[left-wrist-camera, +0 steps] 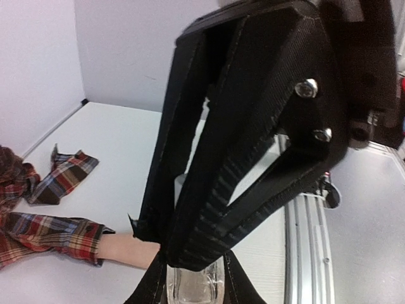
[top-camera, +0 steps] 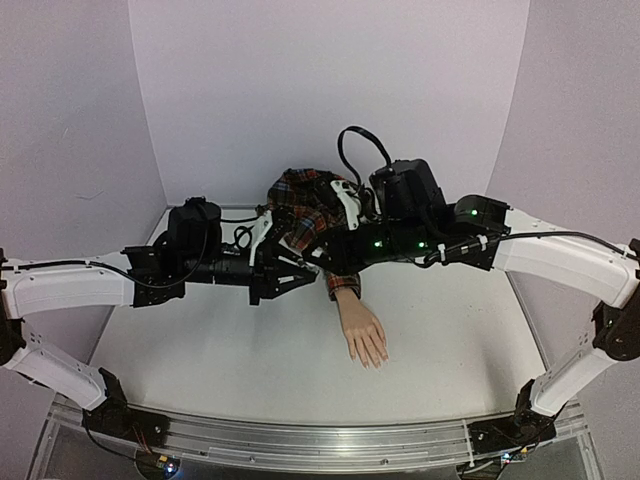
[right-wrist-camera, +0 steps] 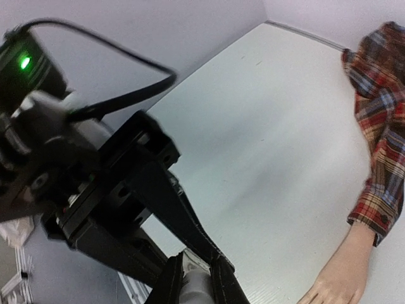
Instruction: Paint the nails
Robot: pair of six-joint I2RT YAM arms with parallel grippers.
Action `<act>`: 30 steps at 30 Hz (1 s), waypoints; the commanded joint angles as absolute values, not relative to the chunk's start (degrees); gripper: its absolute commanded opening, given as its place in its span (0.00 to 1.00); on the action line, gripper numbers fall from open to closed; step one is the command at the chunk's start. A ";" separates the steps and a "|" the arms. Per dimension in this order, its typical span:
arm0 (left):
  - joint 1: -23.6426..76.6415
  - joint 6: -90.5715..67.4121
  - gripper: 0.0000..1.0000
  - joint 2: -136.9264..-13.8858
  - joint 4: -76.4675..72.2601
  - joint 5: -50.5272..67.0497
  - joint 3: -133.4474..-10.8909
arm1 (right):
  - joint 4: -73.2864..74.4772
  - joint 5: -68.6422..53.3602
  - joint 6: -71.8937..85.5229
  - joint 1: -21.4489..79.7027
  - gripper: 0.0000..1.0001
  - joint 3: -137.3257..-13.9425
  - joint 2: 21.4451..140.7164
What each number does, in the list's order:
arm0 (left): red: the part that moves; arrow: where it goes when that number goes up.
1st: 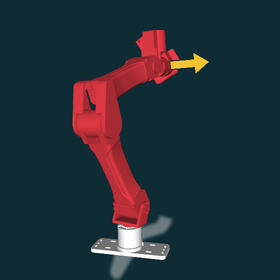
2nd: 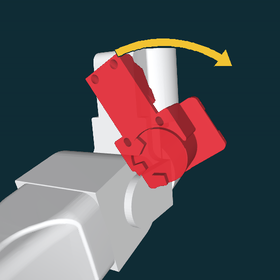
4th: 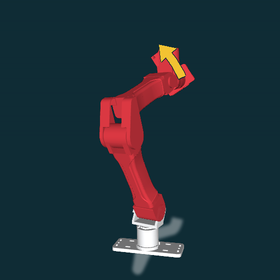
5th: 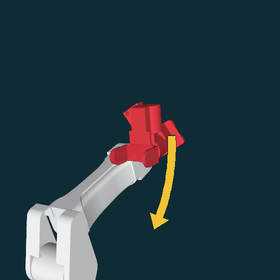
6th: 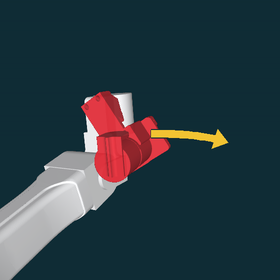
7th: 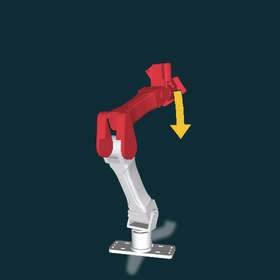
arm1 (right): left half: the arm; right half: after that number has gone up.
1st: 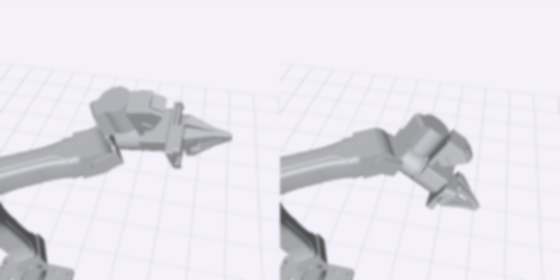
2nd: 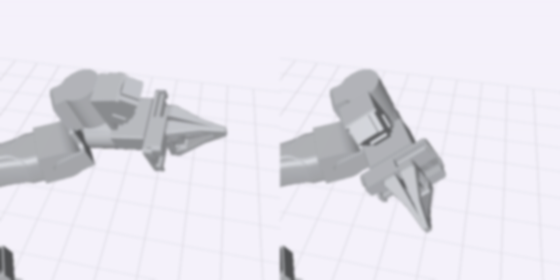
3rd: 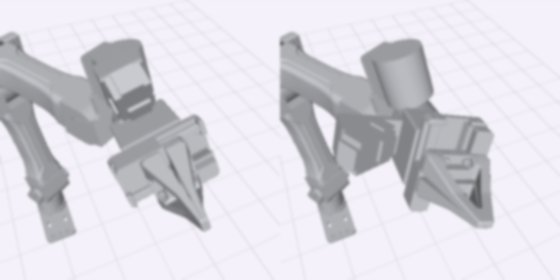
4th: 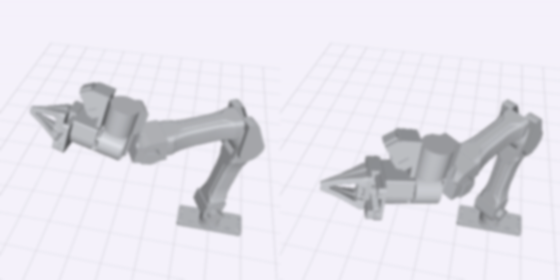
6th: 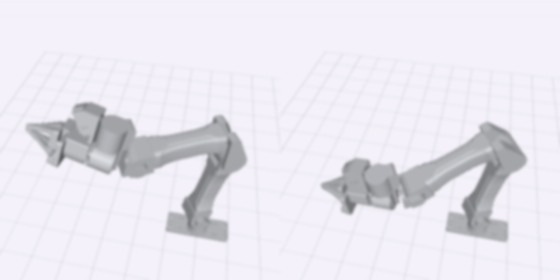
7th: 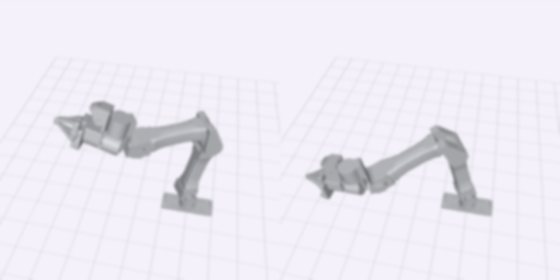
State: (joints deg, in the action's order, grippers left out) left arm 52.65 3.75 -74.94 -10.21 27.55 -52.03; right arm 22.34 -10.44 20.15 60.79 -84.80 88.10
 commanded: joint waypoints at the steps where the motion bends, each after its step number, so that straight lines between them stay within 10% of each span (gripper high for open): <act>1: 53.54 1.03 0.00 -74.29 -15.97 1.20 -52.57 | 23.77 13.87 39.24 62.81 0.00 -88.72 90.58; 16: 55.12 0.61 0.02 -78.47 -13.93 -10.18 -55.59 | 26.42 22.20 43.52 64.84 0.00 -96.86 98.52; 24: 55.02 0.48 0.88 -72.78 -17.45 1.53 -49.76 | 23.08 25.76 40.20 59.04 0.00 -82.06 86.65; 30: 54.67 0.88 0.97 -68.36 -19.13 7.81 -46.31 | 21.68 32.94 37.97 50.30 0.00 -59.80 73.64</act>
